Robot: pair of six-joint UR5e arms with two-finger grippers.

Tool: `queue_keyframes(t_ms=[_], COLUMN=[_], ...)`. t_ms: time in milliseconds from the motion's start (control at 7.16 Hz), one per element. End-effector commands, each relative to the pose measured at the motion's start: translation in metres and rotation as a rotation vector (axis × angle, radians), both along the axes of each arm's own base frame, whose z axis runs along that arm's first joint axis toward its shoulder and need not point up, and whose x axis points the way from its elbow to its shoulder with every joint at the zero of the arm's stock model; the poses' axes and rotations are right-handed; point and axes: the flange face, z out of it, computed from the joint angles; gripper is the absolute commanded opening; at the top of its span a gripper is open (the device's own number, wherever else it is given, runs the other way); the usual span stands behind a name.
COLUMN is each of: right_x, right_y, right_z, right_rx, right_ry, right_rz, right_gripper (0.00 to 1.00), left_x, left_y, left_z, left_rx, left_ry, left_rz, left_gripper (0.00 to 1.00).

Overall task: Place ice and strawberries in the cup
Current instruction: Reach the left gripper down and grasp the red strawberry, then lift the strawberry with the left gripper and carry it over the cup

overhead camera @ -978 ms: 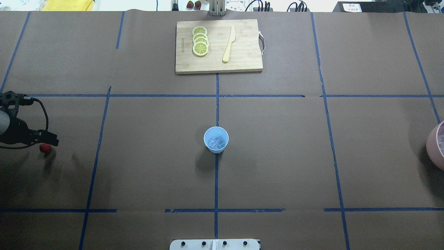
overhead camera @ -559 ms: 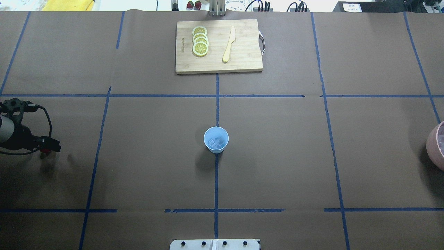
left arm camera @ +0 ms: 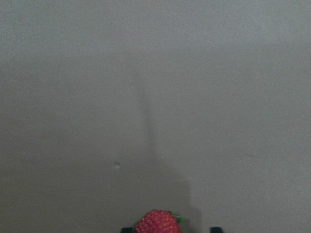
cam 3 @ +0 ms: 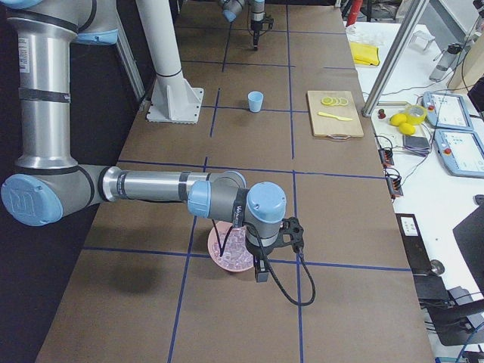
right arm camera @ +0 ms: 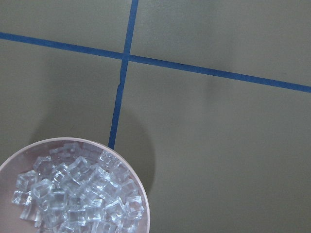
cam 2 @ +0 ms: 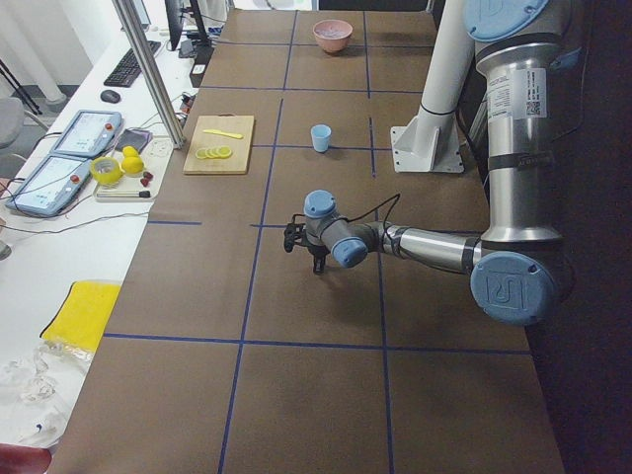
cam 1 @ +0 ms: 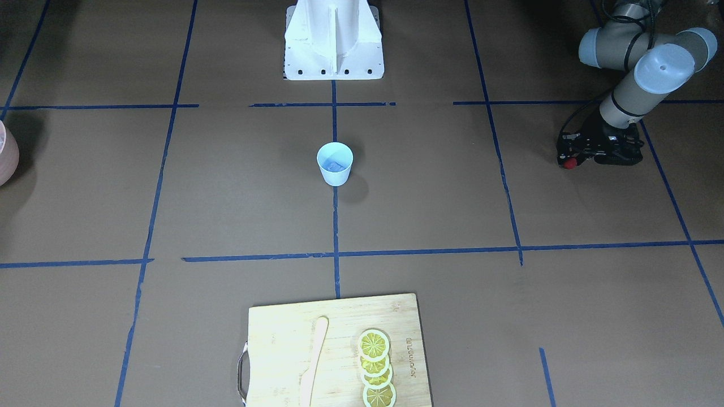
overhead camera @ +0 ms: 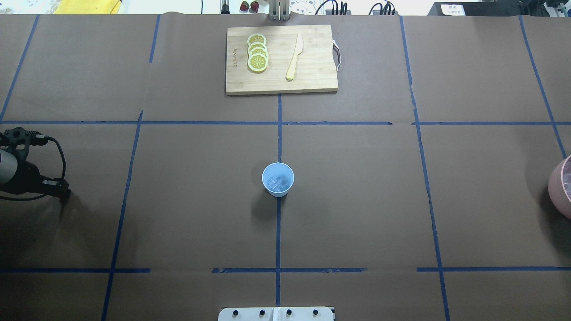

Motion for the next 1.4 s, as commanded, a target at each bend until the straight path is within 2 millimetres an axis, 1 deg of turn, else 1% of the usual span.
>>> queue_keyframes(t_ms=[0,279,419,559,699,978,1118,1257], right_x=[-0.001,-0.001,-0.001,-0.001,0.000,-0.001,-0.002,-0.001], right_y=[0.006,0.007,0.007,0.008,0.010,0.011,0.014,0.015], right_z=[-0.006,-0.009,-0.010,-0.010,-0.010,-0.012,-0.009,-0.010], right_rx=[0.009,0.009,0.010,0.011,0.012,0.015,0.010,0.011], right_ry=[0.000,-0.001,-0.001,0.001,0.002,0.003,0.002,0.001], right_rz=[0.002,0.009,0.009,0.008,0.008,0.011,0.008,0.009], right_gripper=[0.99,0.99,0.99,0.99,0.99,0.99,0.99,0.99], left_x=[-0.012,-0.025,-0.033,-0.035,-0.019,0.007,0.021,0.035], left_y=[0.011,0.017,0.014,0.010,-0.009,-0.040,-0.054,-0.062], left_z=[-0.013,-0.064,-0.080,-0.091,-0.119,-0.188,-0.224,-0.257], left_rx=[0.012,0.049,0.060,0.047,0.028,-0.002,-0.008,-0.034], left_ry=[0.014,0.051,0.056,0.047,0.035,0.014,0.013,0.015], left_rz=[0.000,-0.010,-0.028,-0.034,-0.033,-0.043,-0.045,-0.060], left_gripper=[0.00,0.00,0.00,0.00,0.00,0.00,0.00,0.00])
